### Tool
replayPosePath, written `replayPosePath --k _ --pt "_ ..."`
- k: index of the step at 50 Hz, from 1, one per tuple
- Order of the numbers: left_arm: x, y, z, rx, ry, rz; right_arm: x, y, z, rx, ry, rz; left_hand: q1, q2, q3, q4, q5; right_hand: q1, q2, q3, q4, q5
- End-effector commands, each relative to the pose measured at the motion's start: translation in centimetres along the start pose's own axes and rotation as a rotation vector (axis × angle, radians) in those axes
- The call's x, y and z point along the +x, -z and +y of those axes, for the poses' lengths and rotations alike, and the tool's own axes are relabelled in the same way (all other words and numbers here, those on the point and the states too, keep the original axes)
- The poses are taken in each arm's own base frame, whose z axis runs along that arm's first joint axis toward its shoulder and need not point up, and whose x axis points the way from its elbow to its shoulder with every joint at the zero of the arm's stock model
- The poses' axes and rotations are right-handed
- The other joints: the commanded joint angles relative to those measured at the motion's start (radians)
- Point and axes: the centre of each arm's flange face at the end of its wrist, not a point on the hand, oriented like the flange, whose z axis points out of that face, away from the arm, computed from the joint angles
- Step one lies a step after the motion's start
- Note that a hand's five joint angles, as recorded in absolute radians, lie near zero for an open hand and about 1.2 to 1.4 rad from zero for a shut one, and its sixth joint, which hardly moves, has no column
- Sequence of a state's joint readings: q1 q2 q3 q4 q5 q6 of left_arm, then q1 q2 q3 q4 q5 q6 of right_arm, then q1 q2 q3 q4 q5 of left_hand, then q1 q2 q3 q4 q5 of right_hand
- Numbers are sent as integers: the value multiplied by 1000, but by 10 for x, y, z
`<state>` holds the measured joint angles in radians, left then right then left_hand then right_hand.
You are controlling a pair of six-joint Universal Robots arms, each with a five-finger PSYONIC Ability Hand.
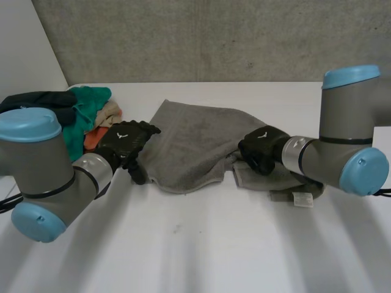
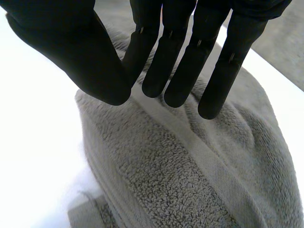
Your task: Fold the laundry.
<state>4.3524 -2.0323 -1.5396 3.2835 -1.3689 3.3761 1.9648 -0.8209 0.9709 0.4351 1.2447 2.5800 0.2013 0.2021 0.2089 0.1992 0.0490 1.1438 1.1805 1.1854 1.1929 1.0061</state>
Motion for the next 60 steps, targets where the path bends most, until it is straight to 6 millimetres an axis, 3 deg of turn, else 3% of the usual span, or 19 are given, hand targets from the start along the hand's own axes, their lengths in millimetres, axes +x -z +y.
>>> replayPosePath --k 1,14,25,28,29,30,32,36,40,47,49,53,57,60 --pt "3 -8 2 -45 16 14 -23 -4 6 6 219 -2 -27 -28 -34 -25 -49 -88 -125 -130 -137 -125" --pt "20 -25 12 -162 12 82 -44 -20 16 117 515 93 209 208 201 211 186 -464 -501 -506 -513 -501" --pt "24 -41 18 -203 -51 47 -50 -33 27 140 535 98 261 261 254 264 239 -482 -519 -524 -531 -519" --pt "24 -46 19 -201 -68 25 -49 -35 31 131 544 100 499 498 491 501 476 -245 -282 -287 -294 -282" --pt "24 -47 19 -200 -71 20 -48 -35 31 129 548 103 624 624 617 627 602 -61 -98 -103 -110 -98" --pt "24 -49 19 -199 -80 13 -46 -34 30 127 548 111 931 930 923 933 909 249 213 208 200 213" --pt "23 -50 17 -191 -87 1 -42 -31 28 121 542 126 1194 1193 1186 1196 1172 252 216 211 203 216" --pt "16 -49 10 -184 -100 -48 -21 -13 19 103 476 181 1195 1194 1187 1197 1173 252 216 211 203 216" --pt "5 -37 -10 -140 -105 -80 9 14 17 48 384 228 1195 1194 1187 1197 1173 252 216 211 203 216" --pt "-17 1 -39 -106 -210 -96 54 77 34 -270 292 250 1195 1194 1187 1197 1173 252 216 211 203 216" --pt "-15 15 -37 -143 -274 -70 60 94 41 -376 268 223 1195 1194 1187 1197 1173 252 216 211 203 216" --pt "-3 35 -27 -240 -369 22 53 116 57 -560 227 89 1195 1194 1187 1197 1173 252 216 211 203 216" --pt "3 46 -14 -347 -416 91 45 129 68 -694 209 -31 1195 1194 1187 1197 1173 252 216 211 203 216" --pt "4 44 -10 -370 -427 102 49 125 68 -684 233 -14 1195 1194 1187 1197 1173 252 216 211 203 216"
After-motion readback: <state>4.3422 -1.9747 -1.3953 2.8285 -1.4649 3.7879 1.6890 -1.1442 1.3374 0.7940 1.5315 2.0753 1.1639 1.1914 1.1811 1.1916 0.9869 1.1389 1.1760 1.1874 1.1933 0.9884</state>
